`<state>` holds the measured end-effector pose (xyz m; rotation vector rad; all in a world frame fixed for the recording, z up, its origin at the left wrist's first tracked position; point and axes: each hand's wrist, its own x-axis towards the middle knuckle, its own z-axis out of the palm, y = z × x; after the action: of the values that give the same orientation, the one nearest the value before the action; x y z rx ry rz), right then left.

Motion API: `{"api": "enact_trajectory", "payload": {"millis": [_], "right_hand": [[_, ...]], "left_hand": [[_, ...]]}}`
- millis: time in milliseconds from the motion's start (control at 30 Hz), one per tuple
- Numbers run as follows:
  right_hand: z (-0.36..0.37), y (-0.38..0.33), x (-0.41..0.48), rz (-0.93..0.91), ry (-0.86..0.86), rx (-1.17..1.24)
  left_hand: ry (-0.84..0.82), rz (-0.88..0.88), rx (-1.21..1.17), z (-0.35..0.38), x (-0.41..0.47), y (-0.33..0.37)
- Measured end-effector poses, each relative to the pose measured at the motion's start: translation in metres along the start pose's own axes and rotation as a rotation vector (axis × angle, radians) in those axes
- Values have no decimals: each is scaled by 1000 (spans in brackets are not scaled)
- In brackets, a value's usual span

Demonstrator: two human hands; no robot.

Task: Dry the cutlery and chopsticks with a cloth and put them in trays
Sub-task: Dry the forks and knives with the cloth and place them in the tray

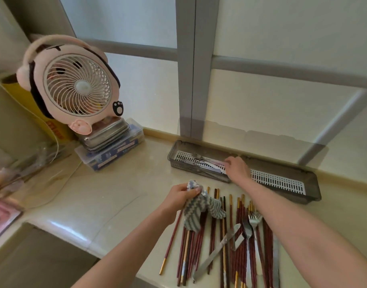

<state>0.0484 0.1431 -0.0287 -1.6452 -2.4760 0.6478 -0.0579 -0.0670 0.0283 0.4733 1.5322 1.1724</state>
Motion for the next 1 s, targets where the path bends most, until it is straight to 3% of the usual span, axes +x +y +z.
{"api": "enact_trajectory", "payload": {"millis": [200,267,400,600,1000], "right_hand": [[-5,67,-66,166,210,212],[-4,87,-91,227,158,159],[12,105,-137,240,-113,-8],[39,101,-179,221,-183,-160],[33,103,-179,450,-119,259]], "left_hand": [[-55,-34,-13,19,10,6],[-75,-47,-6,27,17,6],[-96,-95,3,42,33,1],[-178,-168,-9,64,39,-9],[-245,-248,-232,69,33,-21]]}}
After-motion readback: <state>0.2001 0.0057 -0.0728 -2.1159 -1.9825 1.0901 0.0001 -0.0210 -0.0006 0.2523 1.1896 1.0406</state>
